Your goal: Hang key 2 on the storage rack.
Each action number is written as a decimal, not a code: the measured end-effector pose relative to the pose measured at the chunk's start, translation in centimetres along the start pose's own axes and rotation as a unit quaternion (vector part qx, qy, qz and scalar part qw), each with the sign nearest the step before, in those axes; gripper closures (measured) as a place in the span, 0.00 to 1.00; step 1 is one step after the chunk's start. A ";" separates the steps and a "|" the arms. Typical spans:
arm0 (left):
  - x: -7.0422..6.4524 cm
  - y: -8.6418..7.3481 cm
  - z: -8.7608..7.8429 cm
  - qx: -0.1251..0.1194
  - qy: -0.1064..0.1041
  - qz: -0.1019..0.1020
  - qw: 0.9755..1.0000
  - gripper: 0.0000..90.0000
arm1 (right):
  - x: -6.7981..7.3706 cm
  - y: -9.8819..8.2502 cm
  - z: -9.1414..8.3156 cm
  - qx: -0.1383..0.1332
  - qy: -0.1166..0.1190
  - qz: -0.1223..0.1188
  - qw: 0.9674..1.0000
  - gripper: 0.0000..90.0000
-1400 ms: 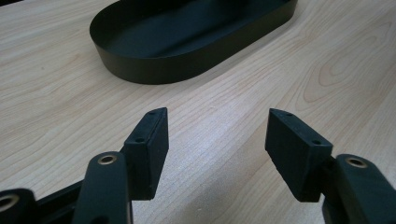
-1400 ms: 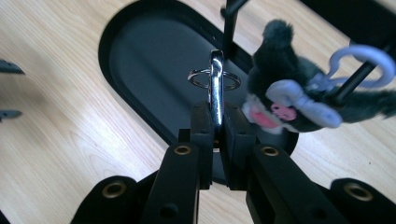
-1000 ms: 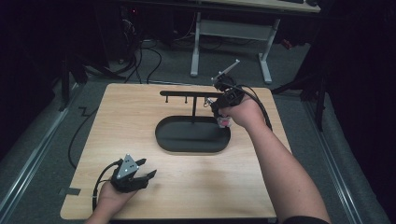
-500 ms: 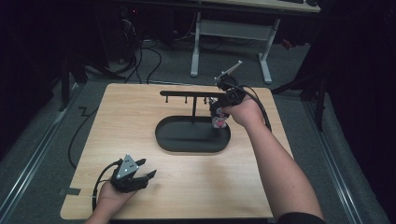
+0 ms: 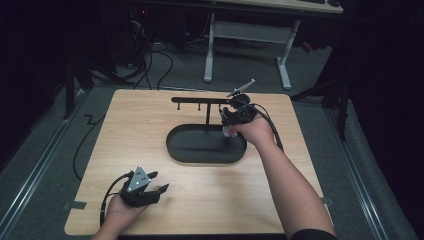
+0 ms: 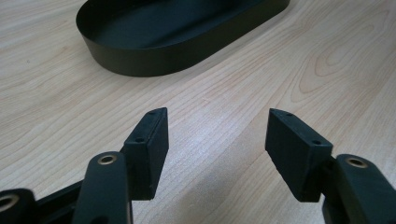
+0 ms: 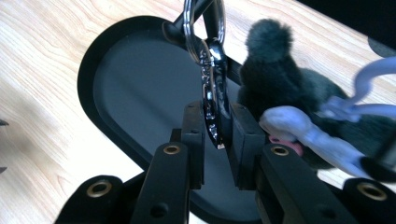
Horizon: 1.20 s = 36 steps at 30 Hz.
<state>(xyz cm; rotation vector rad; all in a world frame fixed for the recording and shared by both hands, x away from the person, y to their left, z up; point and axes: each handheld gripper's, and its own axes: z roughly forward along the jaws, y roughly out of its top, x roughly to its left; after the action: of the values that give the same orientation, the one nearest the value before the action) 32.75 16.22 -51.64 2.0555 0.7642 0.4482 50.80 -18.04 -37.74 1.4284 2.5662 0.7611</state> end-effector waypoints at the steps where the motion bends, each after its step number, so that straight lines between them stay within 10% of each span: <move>1: 0.0 0.0 0.0 0.001 -0.001 -0.001 1.000 0.45 | 0.0 0.0 0.1 -0.002 0.001 0.000 1.000 0.87; 17: 0.0 0.2 0.0 0.000 -0.003 0.000 1.000 0.45 | -0.7 -2.9 0.1 -0.003 0.001 0.027 1.000 0.67; 36: -0.1 0.1 0.1 0.004 -0.002 -0.002 1.000 0.45 | 0.3 -8.0 2.7 -0.032 0.006 -0.012 0.999 0.50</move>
<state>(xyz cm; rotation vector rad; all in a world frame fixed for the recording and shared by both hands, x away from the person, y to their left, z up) 32.78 16.07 -51.63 2.0609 0.7676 0.4398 45.40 -20.21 -43.86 1.3764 2.5389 0.8416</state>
